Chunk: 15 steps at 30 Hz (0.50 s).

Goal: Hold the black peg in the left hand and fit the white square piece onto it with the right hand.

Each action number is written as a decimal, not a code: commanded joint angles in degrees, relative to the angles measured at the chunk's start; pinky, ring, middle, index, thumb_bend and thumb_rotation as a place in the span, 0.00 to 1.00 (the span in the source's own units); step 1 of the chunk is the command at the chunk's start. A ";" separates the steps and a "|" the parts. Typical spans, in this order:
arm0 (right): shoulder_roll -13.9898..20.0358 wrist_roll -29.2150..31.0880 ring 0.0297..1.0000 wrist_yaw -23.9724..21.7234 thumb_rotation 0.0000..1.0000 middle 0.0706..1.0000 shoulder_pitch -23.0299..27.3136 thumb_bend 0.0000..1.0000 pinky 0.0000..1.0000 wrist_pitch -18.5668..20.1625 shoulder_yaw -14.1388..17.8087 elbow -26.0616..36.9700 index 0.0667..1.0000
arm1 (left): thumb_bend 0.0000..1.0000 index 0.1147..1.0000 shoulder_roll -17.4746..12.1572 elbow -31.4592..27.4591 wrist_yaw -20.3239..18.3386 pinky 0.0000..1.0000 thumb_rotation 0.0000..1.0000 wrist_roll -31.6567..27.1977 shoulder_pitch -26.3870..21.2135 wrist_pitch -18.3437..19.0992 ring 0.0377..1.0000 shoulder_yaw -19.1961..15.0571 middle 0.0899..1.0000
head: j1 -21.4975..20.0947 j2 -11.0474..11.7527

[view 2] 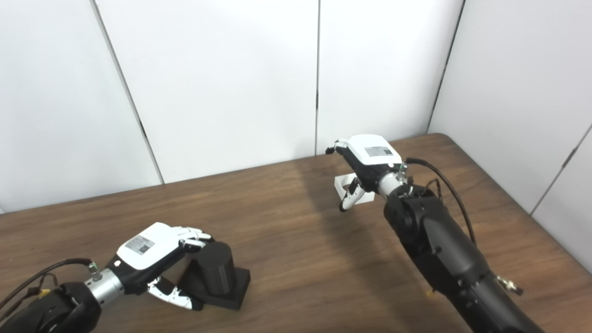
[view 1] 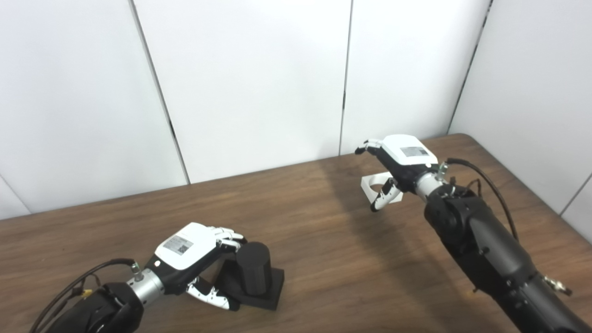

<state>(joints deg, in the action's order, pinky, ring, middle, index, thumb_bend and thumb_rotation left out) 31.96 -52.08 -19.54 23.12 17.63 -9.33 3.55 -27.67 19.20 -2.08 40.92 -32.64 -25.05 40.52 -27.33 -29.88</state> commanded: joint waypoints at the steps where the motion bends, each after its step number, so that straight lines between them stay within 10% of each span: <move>1: 2.08 -1.06 0.86 1.70 0.07 0.88 3.87 0.81 0.78 -0.99 0.41 -0.43 0.80 | 0.52 0.42 -2.66 0.98 -5.02 0.76 0.06 3.18 3.47 -1.82 0.83 2.92 0.80 | -0.08 -0.18; 15: 4.24 -1.53 0.88 -7.77 0.11 0.92 11.24 0.87 0.74 2.48 -3.61 -10.23 0.79 | 0.52 0.42 -2.91 0.41 -5.66 0.77 0.06 3.23 4.08 -1.70 0.84 2.54 0.81 | -0.06 -0.47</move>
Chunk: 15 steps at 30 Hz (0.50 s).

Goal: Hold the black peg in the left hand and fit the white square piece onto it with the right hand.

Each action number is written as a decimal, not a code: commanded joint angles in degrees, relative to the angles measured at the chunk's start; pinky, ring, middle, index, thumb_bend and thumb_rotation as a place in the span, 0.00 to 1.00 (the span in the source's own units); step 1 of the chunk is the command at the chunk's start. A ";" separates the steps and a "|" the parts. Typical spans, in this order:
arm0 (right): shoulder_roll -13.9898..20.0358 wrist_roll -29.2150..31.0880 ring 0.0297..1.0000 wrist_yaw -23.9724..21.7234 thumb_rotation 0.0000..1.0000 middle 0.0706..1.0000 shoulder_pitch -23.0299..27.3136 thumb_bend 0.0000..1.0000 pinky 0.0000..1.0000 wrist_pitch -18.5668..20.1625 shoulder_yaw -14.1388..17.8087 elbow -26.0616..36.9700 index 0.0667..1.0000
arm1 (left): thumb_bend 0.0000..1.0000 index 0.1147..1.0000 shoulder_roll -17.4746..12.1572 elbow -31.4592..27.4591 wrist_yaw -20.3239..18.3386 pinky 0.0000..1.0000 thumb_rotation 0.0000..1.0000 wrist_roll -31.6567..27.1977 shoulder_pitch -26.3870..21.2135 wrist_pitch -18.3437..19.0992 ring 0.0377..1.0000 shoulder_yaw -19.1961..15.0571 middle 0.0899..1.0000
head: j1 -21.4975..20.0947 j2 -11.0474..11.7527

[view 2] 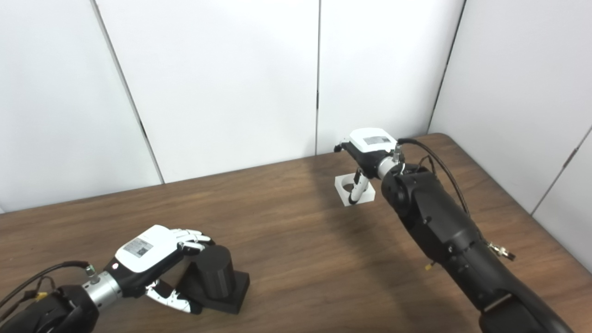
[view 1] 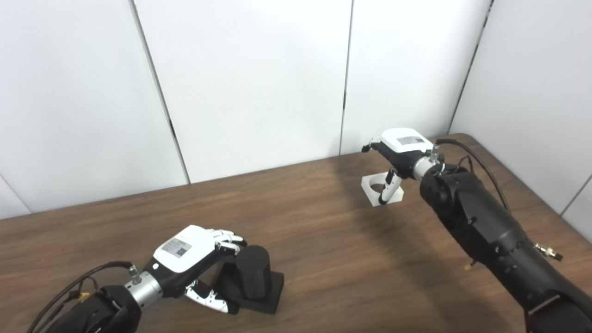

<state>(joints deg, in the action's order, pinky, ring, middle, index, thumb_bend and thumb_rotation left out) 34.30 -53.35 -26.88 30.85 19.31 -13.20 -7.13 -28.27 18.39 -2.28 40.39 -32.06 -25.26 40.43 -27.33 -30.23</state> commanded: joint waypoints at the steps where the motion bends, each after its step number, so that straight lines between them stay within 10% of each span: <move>1: 1.98 -0.23 0.88 -1.01 0.11 0.92 3.84 0.87 0.74 0.93 0.00 -0.18 0.78 | 0.52 0.42 -2.30 1.22 -5.38 0.77 0.06 3.70 3.50 -1.52 0.84 2.66 0.81 | 0.00 -0.20; 15: 2.36 -0.28 0.89 -5.45 0.09 0.94 6.69 0.91 0.76 1.73 -3.66 -6.51 0.78 | 0.52 0.42 -2.39 0.12 -6.18 0.76 0.06 3.67 3.93 -1.46 0.83 1.76 0.80 | 0.32 -0.37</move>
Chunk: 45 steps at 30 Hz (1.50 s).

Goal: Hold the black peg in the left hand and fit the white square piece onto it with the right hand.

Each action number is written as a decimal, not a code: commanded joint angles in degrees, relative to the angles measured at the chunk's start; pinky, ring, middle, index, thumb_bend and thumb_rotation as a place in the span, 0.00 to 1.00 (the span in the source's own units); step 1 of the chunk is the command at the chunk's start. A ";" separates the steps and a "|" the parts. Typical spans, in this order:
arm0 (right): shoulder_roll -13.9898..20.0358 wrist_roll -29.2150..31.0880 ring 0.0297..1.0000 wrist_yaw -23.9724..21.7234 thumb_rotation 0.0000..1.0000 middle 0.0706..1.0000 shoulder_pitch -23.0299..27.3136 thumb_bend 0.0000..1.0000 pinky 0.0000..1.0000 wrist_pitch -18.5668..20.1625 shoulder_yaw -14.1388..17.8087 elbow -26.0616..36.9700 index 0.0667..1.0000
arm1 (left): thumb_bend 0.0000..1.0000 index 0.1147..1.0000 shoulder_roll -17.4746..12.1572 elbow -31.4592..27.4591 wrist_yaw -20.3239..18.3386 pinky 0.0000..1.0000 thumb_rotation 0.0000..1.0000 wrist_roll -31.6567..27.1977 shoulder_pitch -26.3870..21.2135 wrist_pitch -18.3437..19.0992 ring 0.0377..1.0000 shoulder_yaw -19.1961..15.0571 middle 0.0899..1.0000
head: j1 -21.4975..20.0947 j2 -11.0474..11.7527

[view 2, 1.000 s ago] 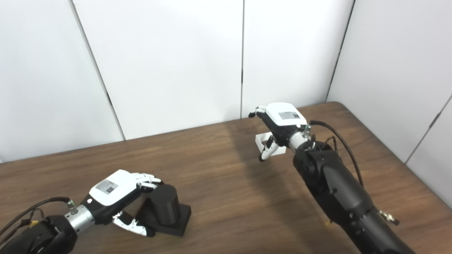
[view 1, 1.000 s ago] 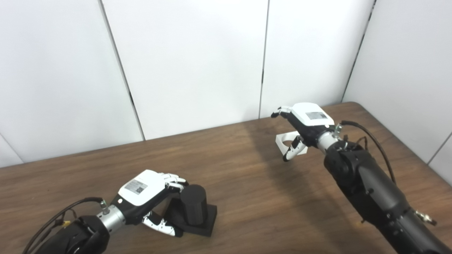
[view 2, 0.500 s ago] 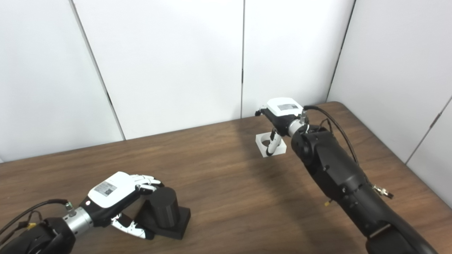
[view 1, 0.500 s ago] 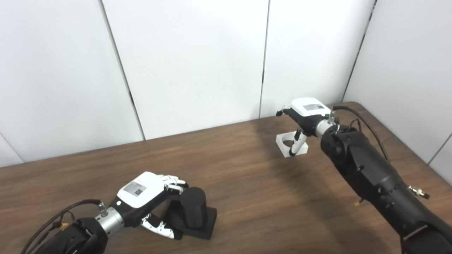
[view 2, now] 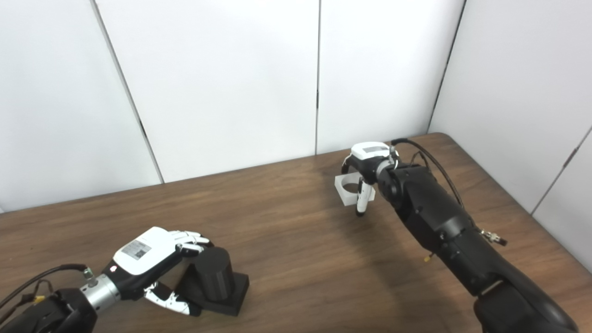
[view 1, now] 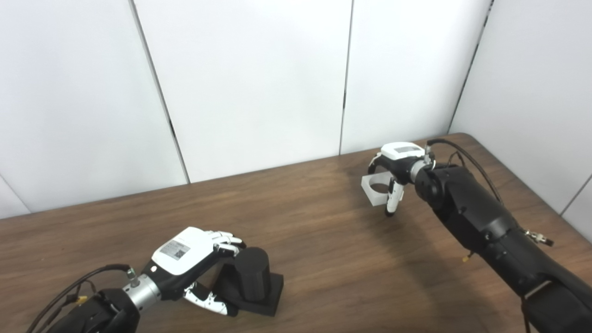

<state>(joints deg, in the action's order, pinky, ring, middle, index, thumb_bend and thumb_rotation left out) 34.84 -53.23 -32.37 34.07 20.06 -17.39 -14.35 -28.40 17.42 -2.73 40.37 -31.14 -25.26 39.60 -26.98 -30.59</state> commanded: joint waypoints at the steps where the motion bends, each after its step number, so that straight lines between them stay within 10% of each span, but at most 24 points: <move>1: 1.80 -0.57 0.89 0.17 0.09 0.94 3.54 0.91 0.76 0.95 0.19 0.36 0.78 | 0.52 0.42 -2.26 1.03 -5.83 0.76 0.06 3.52 3.07 -1.45 0.83 2.51 0.80 | 0.11 -0.10; 19: 1.77 -0.78 0.87 3.44 0.15 0.86 5.63 0.78 0.77 -0.55 -4.38 -8.33 0.64 | 0.52 0.42 -2.46 0.22 -6.46 0.76 0.06 3.05 3.35 -1.41 0.83 2.05 0.80 | 0.42 -0.72; 23: 2.21 -0.98 0.83 3.77 0.14 0.79 4.82 0.53 0.75 0.47 -4.54 -7.23 0.46 | 0.52 0.42 -2.62 -0.08 -7.17 0.77 0.06 2.87 3.44 -1.33 0.84 1.77 0.81 | 0.62 -1.16; 38: 3.21 0.80 0.82 5.73 0.15 0.74 3.55 0.52 0.76 -1.84 -3.76 -4.75 0.46 | 0.52 0.42 -2.84 0.40 -5.12 0.75 0.06 3.05 3.41 -1.63 0.83 2.59 0.80 | 1.31 -1.83; 45: 2.20 9.70 0.86 6.33 0.13 0.78 2.26 0.52 0.79 -4.26 1.67 -0.63 0.44 | 0.52 0.42 -2.48 0.02 -6.21 0.77 0.06 2.98 3.51 -1.52 0.84 2.05 0.81 | 4.00 -2.68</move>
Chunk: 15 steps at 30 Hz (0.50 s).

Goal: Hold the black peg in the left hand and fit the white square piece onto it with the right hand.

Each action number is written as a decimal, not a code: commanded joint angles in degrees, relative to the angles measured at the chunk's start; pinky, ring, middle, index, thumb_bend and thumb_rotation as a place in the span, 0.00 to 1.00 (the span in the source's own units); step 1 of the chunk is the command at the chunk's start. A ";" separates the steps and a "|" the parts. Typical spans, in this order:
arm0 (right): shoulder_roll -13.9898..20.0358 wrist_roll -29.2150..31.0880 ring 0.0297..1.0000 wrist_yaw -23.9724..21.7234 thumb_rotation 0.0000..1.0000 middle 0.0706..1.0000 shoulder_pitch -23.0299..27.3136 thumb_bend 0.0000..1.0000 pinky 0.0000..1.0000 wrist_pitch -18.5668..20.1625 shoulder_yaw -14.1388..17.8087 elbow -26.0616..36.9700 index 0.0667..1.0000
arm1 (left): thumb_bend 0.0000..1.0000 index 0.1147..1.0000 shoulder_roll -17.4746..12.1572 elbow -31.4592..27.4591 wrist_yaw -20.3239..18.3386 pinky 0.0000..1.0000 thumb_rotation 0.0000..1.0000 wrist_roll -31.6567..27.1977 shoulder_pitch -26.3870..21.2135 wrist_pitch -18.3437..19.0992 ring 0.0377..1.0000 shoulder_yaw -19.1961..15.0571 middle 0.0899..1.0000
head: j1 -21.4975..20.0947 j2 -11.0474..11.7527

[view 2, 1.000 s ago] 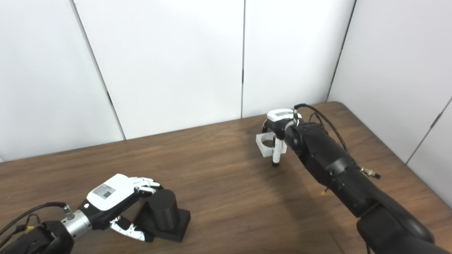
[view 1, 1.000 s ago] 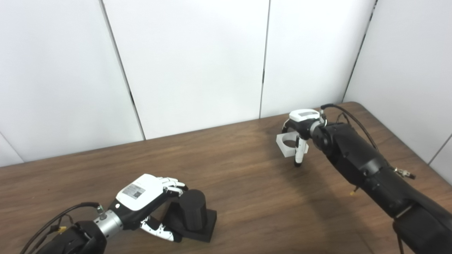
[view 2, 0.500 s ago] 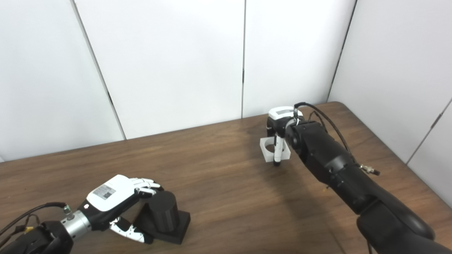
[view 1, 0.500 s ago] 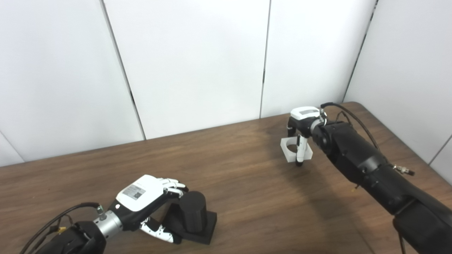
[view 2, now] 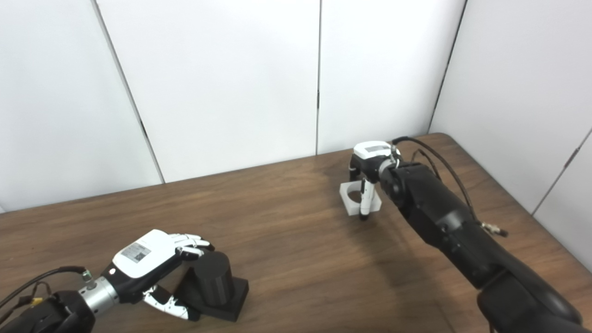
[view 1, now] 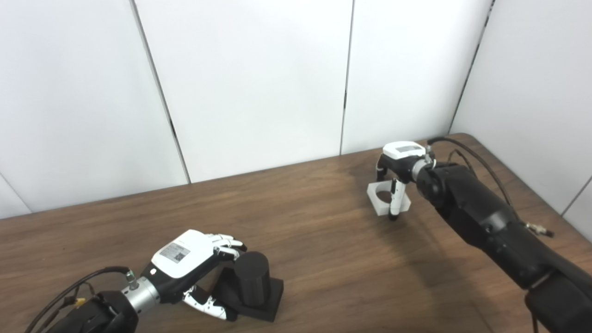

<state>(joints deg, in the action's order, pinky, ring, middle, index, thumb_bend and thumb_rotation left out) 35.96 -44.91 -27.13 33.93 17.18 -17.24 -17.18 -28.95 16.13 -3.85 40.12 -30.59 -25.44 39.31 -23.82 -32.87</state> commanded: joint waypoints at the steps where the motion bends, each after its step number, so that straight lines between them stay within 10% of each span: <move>1: 1.17 1.89 0.86 0.86 0.13 0.78 2.38 0.52 0.78 -1.54 1.61 3.00 0.44 | 0.52 0.42 -1.89 1.35 -5.20 0.77 0.06 3.33 2.90 -1.34 0.84 2.41 0.81 | 1.29 -0.56; 15: 2.21 6.67 0.85 0.38 0.13 0.77 0.55 0.52 0.81 -6.41 2.72 15.69 0.44 | 0.52 0.42 1.29 2.38 -6.63 0.83 0.07 4.51 2.39 0.52 0.89 1.96 0.85 | 16.75 -4.58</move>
<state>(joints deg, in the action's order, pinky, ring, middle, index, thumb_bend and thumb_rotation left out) 36.34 -38.85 -27.57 32.43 12.67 -15.85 -3.51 -27.62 16.21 -5.45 40.26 -30.73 -25.02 38.61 -7.38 -37.35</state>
